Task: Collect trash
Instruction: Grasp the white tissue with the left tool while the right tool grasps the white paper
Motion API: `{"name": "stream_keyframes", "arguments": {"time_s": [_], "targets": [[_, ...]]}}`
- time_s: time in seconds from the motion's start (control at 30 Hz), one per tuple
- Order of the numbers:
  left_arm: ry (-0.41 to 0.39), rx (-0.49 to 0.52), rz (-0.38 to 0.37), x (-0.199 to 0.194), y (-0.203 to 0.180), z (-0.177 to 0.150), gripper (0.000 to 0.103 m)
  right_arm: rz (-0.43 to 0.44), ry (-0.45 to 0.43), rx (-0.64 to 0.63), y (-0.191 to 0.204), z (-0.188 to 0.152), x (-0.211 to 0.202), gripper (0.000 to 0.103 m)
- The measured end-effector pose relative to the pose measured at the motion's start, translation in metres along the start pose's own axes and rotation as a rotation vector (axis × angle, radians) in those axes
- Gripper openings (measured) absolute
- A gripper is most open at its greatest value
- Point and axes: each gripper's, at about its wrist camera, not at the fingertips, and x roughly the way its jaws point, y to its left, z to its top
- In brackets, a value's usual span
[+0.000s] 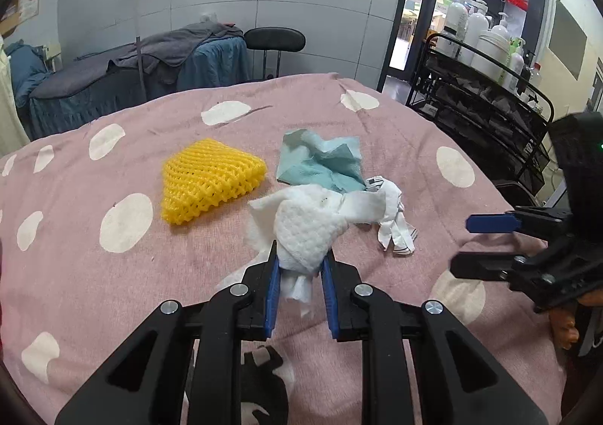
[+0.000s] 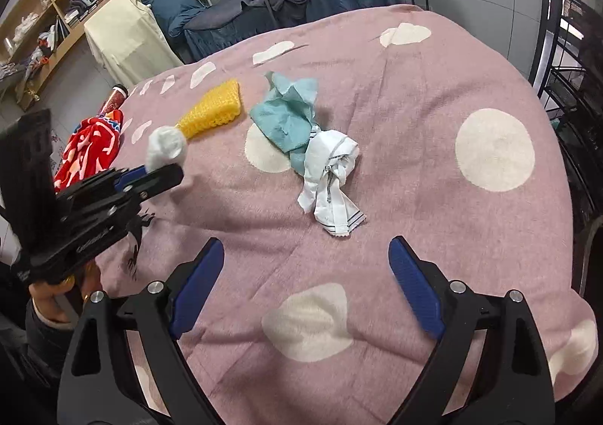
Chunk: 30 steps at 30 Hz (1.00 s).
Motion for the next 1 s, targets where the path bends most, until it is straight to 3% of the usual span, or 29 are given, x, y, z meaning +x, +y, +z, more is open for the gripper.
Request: {"name": "stream_keyframes", "arguments": {"time_s": [0.17, 0.4, 0.53, 0.67, 1.0], "targets": [[-0.009, -0.017, -0.021, -0.009, 0.001, -0.007, 0.020, -0.023, 0.051, 0.009, 0.000, 0.025, 0.028, 0.077], [-0.004, -0.034, -0.036, -0.012, 0.003, -0.017, 0.020, -0.007, 0.076, 0.092, -0.015, 0.049, 0.056, 0.056], [0.001, -0.034, -0.043, -0.011, 0.001, -0.021, 0.020, -0.004, 0.080, 0.125, -0.020, 0.055, 0.066, 0.051], [-0.002, -0.029, -0.056, -0.013, -0.001, -0.025, 0.020, 0.004, 0.083, 0.154, -0.025, 0.056, 0.074, 0.035], [-0.005, -0.035, -0.067, -0.019, -0.007, -0.030, 0.020, 0.049, 0.013, 0.176, -0.024, 0.038, 0.044, 0.031]]}}
